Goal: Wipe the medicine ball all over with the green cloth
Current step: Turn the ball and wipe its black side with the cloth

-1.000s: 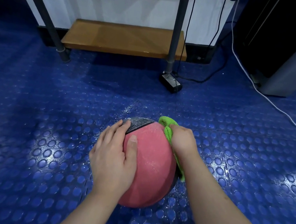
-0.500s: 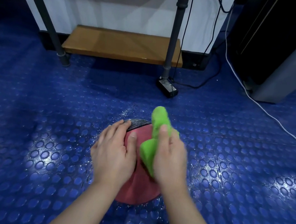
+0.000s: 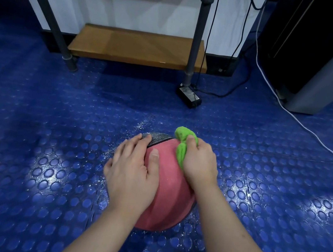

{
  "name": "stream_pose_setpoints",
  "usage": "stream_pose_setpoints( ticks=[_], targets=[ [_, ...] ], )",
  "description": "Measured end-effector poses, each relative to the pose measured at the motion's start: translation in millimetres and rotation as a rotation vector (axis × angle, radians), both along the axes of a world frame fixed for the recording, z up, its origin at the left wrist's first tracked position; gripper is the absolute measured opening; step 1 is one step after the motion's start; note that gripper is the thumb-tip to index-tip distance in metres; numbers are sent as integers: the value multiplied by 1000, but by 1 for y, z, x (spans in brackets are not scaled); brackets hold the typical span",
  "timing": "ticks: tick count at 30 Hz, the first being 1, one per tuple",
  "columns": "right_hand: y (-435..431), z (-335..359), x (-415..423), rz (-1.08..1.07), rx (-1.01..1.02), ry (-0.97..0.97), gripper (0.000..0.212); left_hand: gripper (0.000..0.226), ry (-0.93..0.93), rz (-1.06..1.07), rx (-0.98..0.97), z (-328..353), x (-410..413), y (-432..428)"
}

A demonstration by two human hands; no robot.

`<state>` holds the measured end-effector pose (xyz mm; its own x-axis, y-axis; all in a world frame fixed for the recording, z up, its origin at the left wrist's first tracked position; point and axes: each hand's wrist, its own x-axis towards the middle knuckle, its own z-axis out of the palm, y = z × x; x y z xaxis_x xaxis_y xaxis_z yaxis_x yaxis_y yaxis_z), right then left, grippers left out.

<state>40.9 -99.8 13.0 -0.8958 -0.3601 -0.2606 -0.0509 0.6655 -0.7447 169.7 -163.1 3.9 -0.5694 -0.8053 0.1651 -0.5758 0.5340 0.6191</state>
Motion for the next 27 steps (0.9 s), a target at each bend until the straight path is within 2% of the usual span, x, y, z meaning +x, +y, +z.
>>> stream_pose_setpoints(
  ticks=[2,5,9,12,15,17,21,23,25,27],
  targets=[
    [-1,-17,-17,-17,-25,-82,38,59,19,-12,5,-1,5,2],
    [-2,-30,-24,-88,-116,-348,17,53,84,-47,11,-4,16,0],
    [17,-44,-25,-365,-511,-785,7,47,194,-144,59,-12,30,-17],
    [28,-42,-25,-436,-668,-837,14,47,229,-181,130,-13,30,-33],
    [33,-27,-31,-469,-716,-688,24,48,218,-251,158,-12,29,-44],
    [31,-13,-28,-390,-652,-523,33,47,197,-306,148,-11,29,-46],
    [10,19,16,38,-299,-11,40,51,123,-411,69,-9,23,-43],
    [2,20,38,263,-30,229,46,59,102,-445,44,-7,21,-41],
    [2,17,44,306,121,308,49,65,96,-462,51,-4,19,-39],
    [4,18,38,242,114,239,46,68,79,-471,47,-2,18,-38]
  ],
)
